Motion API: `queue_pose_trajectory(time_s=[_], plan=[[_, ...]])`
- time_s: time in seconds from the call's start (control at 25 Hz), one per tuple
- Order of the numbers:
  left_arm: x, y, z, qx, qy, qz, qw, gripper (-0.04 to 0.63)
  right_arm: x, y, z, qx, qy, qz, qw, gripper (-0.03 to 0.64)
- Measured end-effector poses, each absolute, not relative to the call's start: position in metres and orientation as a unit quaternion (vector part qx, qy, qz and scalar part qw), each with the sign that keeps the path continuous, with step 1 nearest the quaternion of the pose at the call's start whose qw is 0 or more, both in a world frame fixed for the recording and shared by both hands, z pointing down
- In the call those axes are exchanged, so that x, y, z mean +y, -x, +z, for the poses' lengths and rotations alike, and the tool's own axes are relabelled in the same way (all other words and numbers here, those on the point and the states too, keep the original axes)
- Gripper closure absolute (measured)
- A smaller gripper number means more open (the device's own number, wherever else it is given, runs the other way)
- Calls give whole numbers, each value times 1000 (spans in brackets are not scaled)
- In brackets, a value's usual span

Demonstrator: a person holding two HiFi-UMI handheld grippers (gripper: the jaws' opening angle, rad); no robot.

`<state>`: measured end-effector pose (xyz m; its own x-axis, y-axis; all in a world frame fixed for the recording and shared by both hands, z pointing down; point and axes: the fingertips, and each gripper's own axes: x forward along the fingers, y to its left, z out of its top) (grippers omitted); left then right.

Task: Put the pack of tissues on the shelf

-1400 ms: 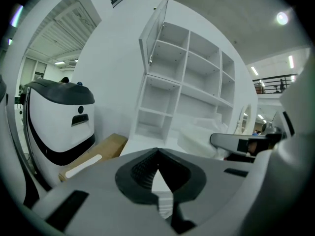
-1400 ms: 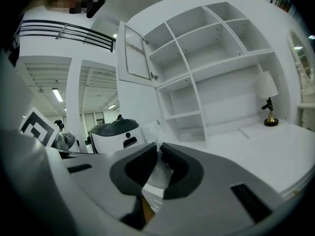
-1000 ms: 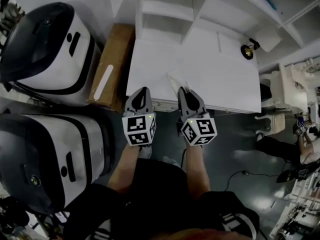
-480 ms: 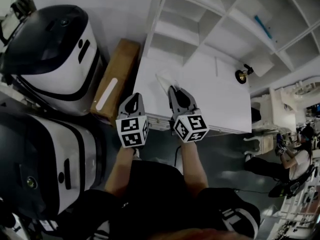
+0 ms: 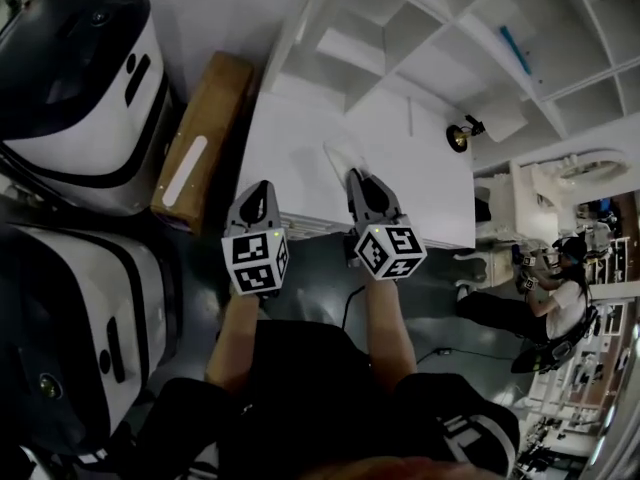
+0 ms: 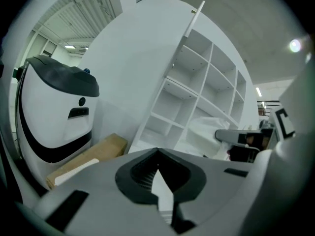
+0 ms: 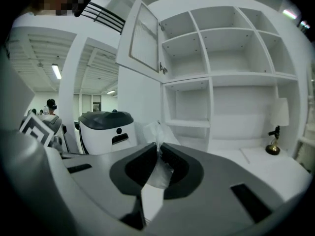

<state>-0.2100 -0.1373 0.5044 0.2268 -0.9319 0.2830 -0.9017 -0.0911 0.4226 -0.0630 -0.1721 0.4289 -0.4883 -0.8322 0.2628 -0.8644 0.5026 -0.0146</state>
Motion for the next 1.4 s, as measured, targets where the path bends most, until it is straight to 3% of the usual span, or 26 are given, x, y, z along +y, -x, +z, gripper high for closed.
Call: queue_pose_trajectory(time_s=[0.16,0.4,0.84,1.4], plan=[[-118,226,529,-636,-716,-11,287,585,-171,79,430,-867,-483,75,98,578],[-113,254,530,-665,-699,19,263,584,-160,107,452,-886,-444,110,76,578],[-118,222,556,-643,-714,106,257,585,-174,76,497,-868,-460,185,37,578],[-214,133,538,-598,-757,101,242,584,-254,6,492,-852,-492,176,38,578]])
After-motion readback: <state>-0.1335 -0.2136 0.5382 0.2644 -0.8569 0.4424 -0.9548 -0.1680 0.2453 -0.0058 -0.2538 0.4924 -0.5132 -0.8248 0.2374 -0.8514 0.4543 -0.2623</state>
